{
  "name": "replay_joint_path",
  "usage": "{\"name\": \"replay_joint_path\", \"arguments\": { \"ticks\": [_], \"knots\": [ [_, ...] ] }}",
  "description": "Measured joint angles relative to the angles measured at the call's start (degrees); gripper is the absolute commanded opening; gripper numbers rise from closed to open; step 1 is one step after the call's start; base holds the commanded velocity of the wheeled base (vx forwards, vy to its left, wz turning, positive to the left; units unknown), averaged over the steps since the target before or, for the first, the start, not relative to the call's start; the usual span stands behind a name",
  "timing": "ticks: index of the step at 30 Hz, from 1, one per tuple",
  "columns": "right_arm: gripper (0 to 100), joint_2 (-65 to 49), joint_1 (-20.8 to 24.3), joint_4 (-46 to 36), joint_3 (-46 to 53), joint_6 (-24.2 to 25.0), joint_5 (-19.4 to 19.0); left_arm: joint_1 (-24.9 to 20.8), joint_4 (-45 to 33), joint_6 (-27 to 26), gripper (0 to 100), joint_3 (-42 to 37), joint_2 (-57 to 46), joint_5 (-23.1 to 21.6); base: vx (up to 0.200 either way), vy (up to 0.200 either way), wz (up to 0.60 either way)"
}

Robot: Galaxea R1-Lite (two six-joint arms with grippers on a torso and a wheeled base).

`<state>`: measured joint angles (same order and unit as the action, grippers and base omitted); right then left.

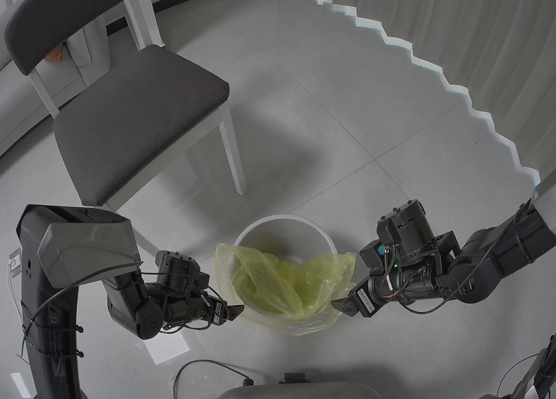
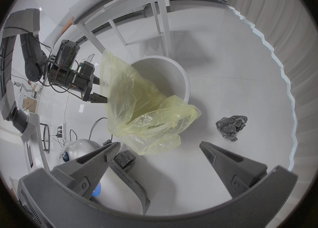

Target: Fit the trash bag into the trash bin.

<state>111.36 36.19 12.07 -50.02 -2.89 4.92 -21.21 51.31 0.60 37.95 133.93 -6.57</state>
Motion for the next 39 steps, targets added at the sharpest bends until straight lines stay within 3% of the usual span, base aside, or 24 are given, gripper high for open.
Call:
{"name": "replay_joint_path", "arguments": {
  "ticks": [27,39],
  "knots": [
    [100,0.44,0.62,-0.04,-0.48,0.66,-0.17,0.16,0.12,1.74,100,-9.79,-10.52,-0.23,0.000,0.000,0.00],
    [100,0.46,0.95,-0.72,-2.38,-4.96,-0.99,-0.26,-0.62,0.93,100,-9.90,-16.62,-0.12,0.000,0.000,0.00]
  ]
}}
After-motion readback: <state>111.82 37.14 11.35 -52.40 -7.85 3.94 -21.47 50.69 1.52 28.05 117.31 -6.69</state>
